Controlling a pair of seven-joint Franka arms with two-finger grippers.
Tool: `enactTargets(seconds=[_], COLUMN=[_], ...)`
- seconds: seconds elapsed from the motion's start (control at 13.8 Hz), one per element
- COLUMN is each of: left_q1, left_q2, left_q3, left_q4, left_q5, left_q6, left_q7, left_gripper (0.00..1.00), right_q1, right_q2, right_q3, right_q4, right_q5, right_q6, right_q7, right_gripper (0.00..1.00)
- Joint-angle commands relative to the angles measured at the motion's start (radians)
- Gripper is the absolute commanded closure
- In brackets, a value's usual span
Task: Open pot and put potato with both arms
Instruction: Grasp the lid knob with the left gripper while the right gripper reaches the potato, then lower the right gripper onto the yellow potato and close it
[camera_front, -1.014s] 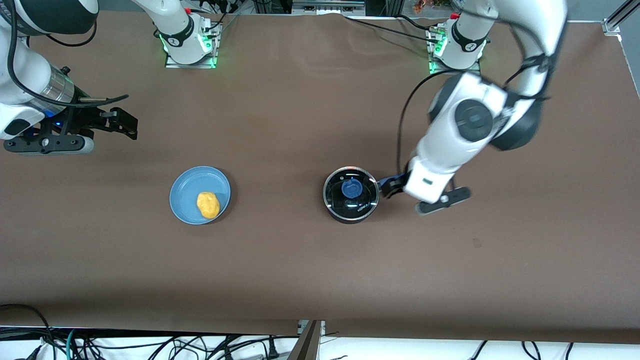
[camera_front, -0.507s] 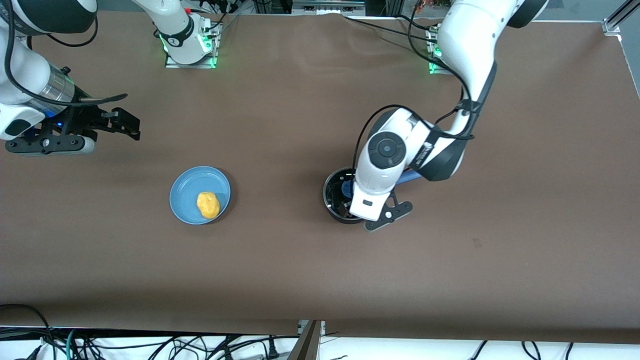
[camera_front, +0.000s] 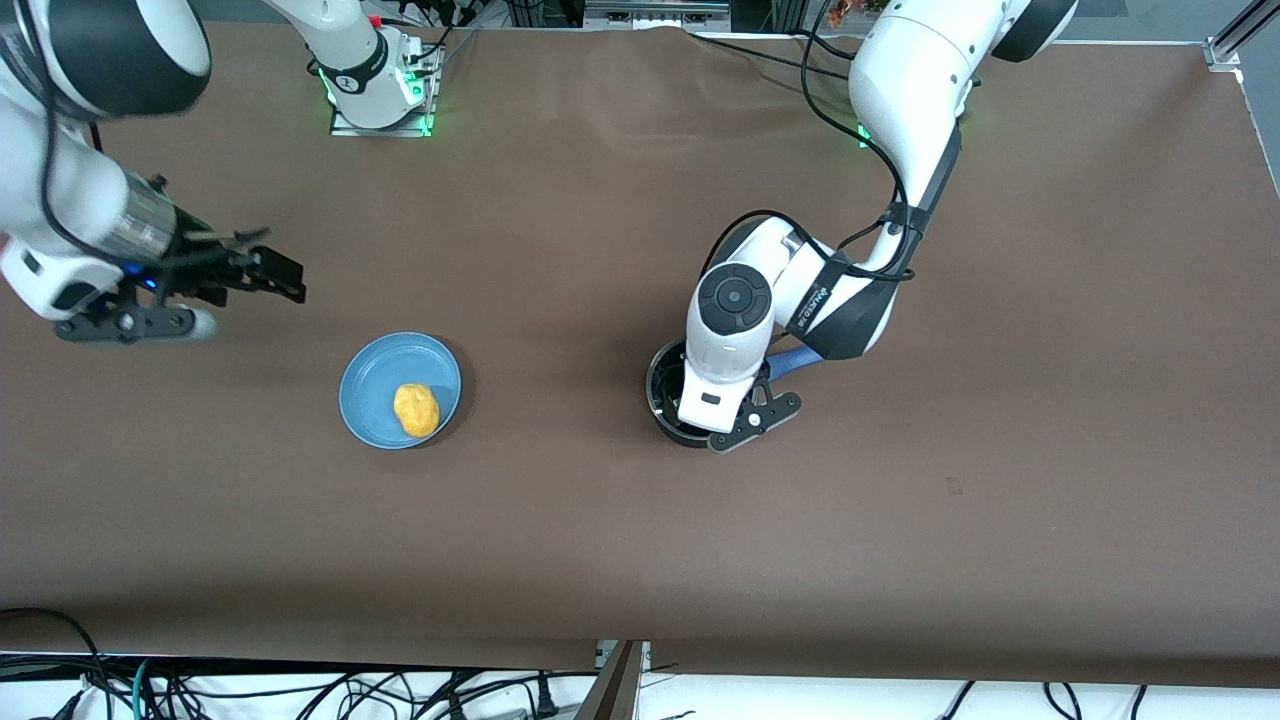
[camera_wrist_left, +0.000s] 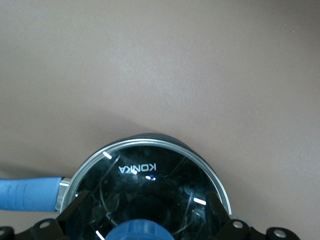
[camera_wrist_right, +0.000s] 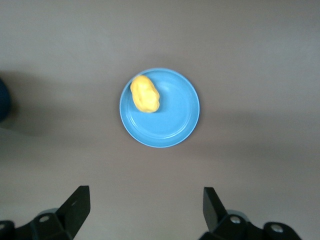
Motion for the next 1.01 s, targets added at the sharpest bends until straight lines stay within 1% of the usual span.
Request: enactTargets(seconds=[0.0, 0.07, 0.22, 0.36, 0.58, 0.65, 0.72, 0.8, 0.87, 0.94], left_q1=[-0.017, -0.02, -0.024, -0.021, -0.017, -0.017, -0.017, -0.017, -0.012, -0.011], left_q2=[-0.015, -0.017, -0.027, -0.044, -0.064, -0.069, -0.074, -0.078, -0.084, -0.087], left_q3=[0.004, 0.002, 0.001, -0.021, -0.027, -0.027, -0.027, -0.028, -0.027, -0.027], left_q4=[-0.03, -0.042, -0.063, -0.091, -0.105, -0.111, -0.112, -0.119, -0.132, -0.137], left_q5=[0.031, 0.031, 0.031, 0.031, 0.03, 0.03, 0.03, 0.03, 0.03, 0.03], left_q6=[-0.009, -0.008, -0.008, 0.0, -0.001, -0.001, -0.003, -0.005, -0.003, -0.003], left_q7=[-0.032, -0.032, -0.033, -0.032, -0.032, -0.03, -0.027, -0.018, -0.017, -0.017], left_gripper=[0.0, 0.0, 0.0, 0.01, 0.09, 0.11, 0.18, 0.26, 0.3, 0.3], right_q1=[0.016, 0.02, 0.052, 0.06, 0.081, 0.094, 0.097, 0.105, 0.115, 0.123], right_q2=[0.117, 0.117, 0.117, 0.157, 0.24, 0.269, 0.301, 0.333, 0.366, 0.39], right_q3=[0.006, 0.008, 0.009, 0.009, 0.009, 0.009, 0.009, 0.009, 0.008, 0.008], right_q4=[0.035, 0.039, 0.036, 0.023, 0.015, 0.013, 0.009, 0.001, -0.003, -0.002], right_q5=[-0.023, -0.034, -0.084, -0.083, -0.082, -0.085, -0.085, -0.086, -0.088, -0.089], right_q6=[-0.007, -0.012, -0.006, 0.008, 0.092, 0.123, 0.154, 0.207, 0.261, 0.301], right_q7=[-0.002, -0.002, 0.001, -0.012, -0.131, -0.136, -0.136, -0.136, -0.137, -0.139], right_gripper=[0.0, 0.0, 0.0, 0.0, 0.0, 0.0, 0.0, 0.0, 0.0, 0.0])
